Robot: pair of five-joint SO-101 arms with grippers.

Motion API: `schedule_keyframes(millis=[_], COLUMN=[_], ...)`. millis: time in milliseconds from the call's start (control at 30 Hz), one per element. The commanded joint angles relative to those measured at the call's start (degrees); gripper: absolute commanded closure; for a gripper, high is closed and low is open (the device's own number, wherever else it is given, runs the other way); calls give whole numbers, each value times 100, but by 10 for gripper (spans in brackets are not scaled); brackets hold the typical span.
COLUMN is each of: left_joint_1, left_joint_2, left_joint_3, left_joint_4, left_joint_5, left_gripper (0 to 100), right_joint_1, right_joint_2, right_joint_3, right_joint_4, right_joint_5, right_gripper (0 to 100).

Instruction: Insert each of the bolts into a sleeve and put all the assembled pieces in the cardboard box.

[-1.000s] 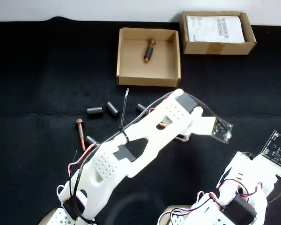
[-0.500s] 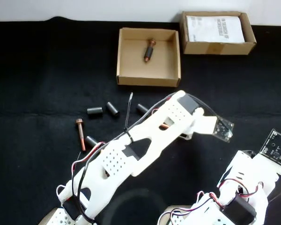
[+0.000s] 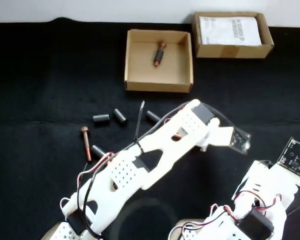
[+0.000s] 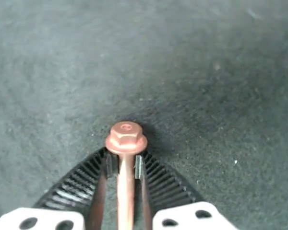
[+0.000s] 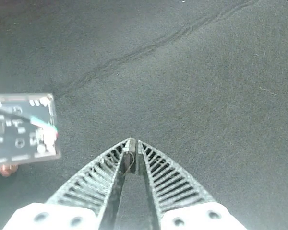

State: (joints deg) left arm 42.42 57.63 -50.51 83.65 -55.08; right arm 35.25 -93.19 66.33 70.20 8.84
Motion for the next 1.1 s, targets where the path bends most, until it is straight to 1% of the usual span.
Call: schedule_keyframes(millis=[0, 167, 367, 500, 567, 700, 900, 967, 1067], left_joint_1=[-277, -514, -743, -1165, -1490, -2176, -3116, -3398, -3785], left_joint_2=[-426, -971, -1429, -1754, -1938, -2387, -3204, -3565, -4215], left_joint_3=[-462, -1103, -1798, -2290, -2475, -2589, -2378, -2114, -1420], left_joint_4=[18, 413, 1319, 1565, 1600, 1618, 1723, 1723, 1723], left_joint_5=[703, 1626, 2523, 3332, 3666, 3947, 4325, 4580, 4993], left_gripper=[992, 992, 992, 992, 992, 992, 992, 992, 992], right_joint_1=[4, 22, -119, -567, -787, -1420, -2607, -2941, -3231], right_joint_2=[-31, 4, 31, 224, 505, 1156, 2308, 2818, 3688], right_joint_3=[4, 4, 215, 831, 857, 532, -374, -769, -1464], right_joint_4=[-110, -110, -119, -207, -277, -444, -708, -681, -646], right_joint_5=[53, 53, 53, 53, 53, 35, -774, -1011, -1354], right_gripper=[992, 992, 992, 992, 992, 992, 992, 992, 992])
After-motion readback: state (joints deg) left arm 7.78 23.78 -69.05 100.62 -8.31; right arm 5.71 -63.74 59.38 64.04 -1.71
